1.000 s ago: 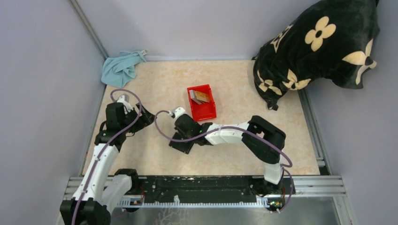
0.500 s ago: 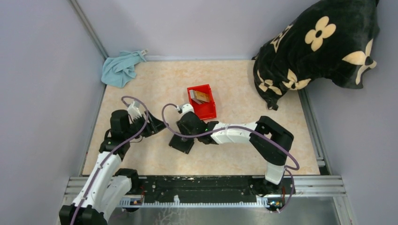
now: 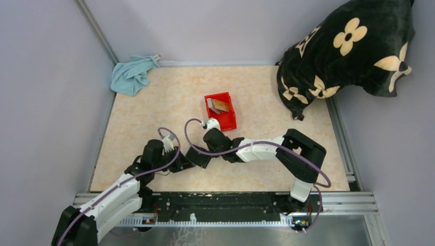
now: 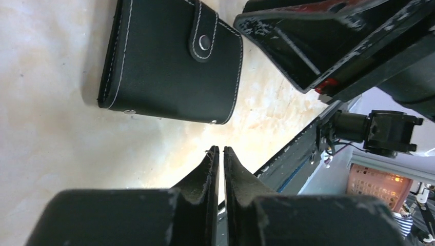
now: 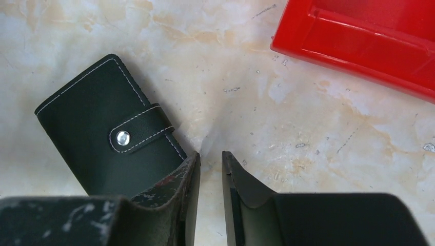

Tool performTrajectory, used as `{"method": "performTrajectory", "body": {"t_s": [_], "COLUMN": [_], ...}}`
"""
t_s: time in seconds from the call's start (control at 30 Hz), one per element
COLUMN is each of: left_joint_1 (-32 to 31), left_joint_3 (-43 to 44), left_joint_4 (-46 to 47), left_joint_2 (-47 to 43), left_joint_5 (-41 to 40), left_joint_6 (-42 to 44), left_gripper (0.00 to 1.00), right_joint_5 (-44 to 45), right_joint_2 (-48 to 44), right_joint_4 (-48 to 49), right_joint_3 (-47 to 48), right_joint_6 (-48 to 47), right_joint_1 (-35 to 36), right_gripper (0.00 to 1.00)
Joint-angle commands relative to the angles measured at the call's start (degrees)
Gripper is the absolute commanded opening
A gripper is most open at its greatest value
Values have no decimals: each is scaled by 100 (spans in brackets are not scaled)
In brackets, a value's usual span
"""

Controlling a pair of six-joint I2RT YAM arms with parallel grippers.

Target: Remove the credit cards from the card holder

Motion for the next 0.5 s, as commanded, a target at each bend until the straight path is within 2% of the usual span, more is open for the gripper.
{"method": "performTrajectory", "body": {"t_s": [0.0, 0.17, 0.27, 0.47], "left_joint_1": [-147, -155, -144, -143], "left_joint_3": [-114, -124, -47, 163], "left_joint_4": [147, -94, -214, 73], "left_joint_2": [-137, 31, 544, 1375], "left_joint_5": [-454, -1001, -1599, -1870], "left_joint_6": [-47, 267, 438, 467], "left_gripper": [13, 15, 15, 16], "right_joint_5": [45, -149, -349, -557], "right_joint_2": [-254, -194, -252, -301], "right_joint_4": [367, 447, 604, 444], "right_joint_3": [42, 4, -140, -326], "right_joint_6": [16, -154, -119, -44], "right_joint_1": [-44, -45, -38, 121], "right_gripper": [20, 15, 15, 15]}}
